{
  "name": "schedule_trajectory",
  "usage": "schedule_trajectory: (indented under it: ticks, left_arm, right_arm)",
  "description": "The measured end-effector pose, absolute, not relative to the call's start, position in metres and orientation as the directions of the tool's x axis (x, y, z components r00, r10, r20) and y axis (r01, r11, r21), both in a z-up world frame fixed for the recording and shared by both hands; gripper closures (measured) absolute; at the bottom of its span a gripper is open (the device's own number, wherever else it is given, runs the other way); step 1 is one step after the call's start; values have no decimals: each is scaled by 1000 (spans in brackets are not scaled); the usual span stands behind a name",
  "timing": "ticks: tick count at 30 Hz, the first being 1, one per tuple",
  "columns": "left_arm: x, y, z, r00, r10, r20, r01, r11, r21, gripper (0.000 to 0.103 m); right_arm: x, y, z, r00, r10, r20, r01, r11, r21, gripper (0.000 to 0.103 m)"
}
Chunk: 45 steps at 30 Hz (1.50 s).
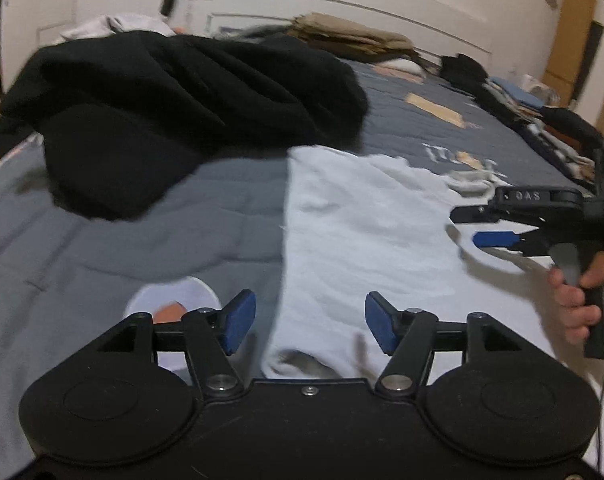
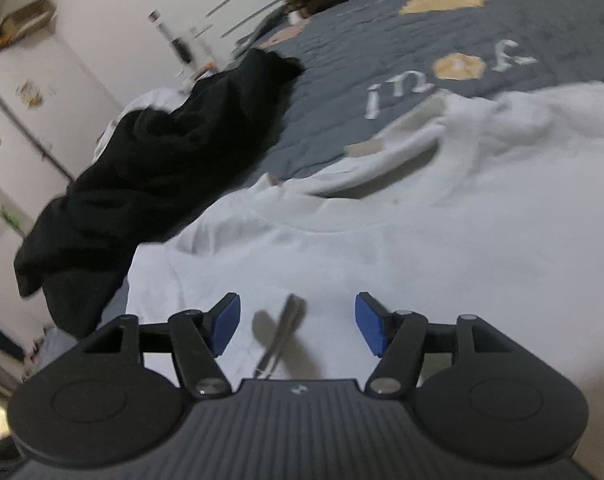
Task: Fold clothes
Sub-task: 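Open the left tool and withdraw both tools from the folded shirt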
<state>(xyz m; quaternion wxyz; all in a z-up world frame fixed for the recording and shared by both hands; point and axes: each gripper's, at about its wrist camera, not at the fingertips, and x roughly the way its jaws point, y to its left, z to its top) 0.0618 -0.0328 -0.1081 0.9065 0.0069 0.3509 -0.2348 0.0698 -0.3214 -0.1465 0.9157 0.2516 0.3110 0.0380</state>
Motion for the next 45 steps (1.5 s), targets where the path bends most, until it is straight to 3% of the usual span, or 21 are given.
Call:
schedule_trajectory:
  ticks: [2, 4, 5, 8, 10, 11, 12, 14, 19, 23, 27, 32, 35, 39, 45]
  left_arm:
    - [63, -29, -106, 647, -431, -629, 417, 891, -181, 43]
    - [63, -28, -103, 650, -444, -617, 416, 887, -200, 43]
    - [62, -28, -102, 651, -447, -613, 419, 886, -201, 43]
    - [62, -29, -101, 652, -453, -609, 422, 883, -205, 43]
    - [60, -31, -100, 650, -454, -609, 424, 882, -205, 43]
    - [60, -32, -100, 649, -454, -611, 424, 882, -205, 43]
    - [59, -33, -100, 645, -458, -611, 426, 880, -210, 43]
    - [58, -34, -98, 637, -480, -603, 435, 870, -234, 43]
    - [47, -47, -89, 603, -575, -553, 494, 813, -306, 38]
    - [31, -70, -85, 571, -640, -515, 554, 763, -333, 23]
    - [12, -100, -80, 527, -689, -498, 608, 715, -345, 14]
    - [-8, -130, -73, 465, -747, -475, 675, 646, -356, 11]
    - [-19, -142, -69, 477, -767, -430, 697, 628, -347, 0]
    - [-27, -159, -66, 477, -782, -401, 711, 612, -347, 0]
    - [-26, -174, -72, 444, -789, -425, 699, 601, -387, 0]
  right_arm:
    - [77, -322, -148, 811, 212, -546, 89, 877, 472, 46]
    - [83, -323, -149, 818, 197, -541, 91, 883, 460, 80]
    - [87, -323, -150, 821, 190, -538, 93, 886, 454, 90]
    - [94, -322, -151, 829, 161, -535, 91, 906, 413, 90]
    - [95, -315, -148, 830, 129, -542, 80, 936, 344, 86]
    - [95, -312, -146, 831, 112, -545, 74, 948, 308, 81]
    - [97, -314, -146, 801, 95, -591, 103, 950, 294, 69]
    - [93, -321, -143, 755, 80, -651, 159, 941, 299, 60]
    - [26, -346, -113, 842, 46, -537, 177, 917, 357, 55]
    - [0, -366, -106, 848, -11, -530, 231, 907, 351, 42]
    - [-23, -386, -101, 846, -68, -528, 287, 894, 344, 40]
    - [-53, -410, -93, 839, -140, -526, 355, 873, 335, 40]
    - [-70, -425, -89, 832, -182, -524, 395, 858, 330, 40]
    - [-94, -445, -83, 820, -238, -520, 447, 834, 323, 38]
    - [-115, -469, -80, 799, -273, -535, 489, 814, 315, 36]
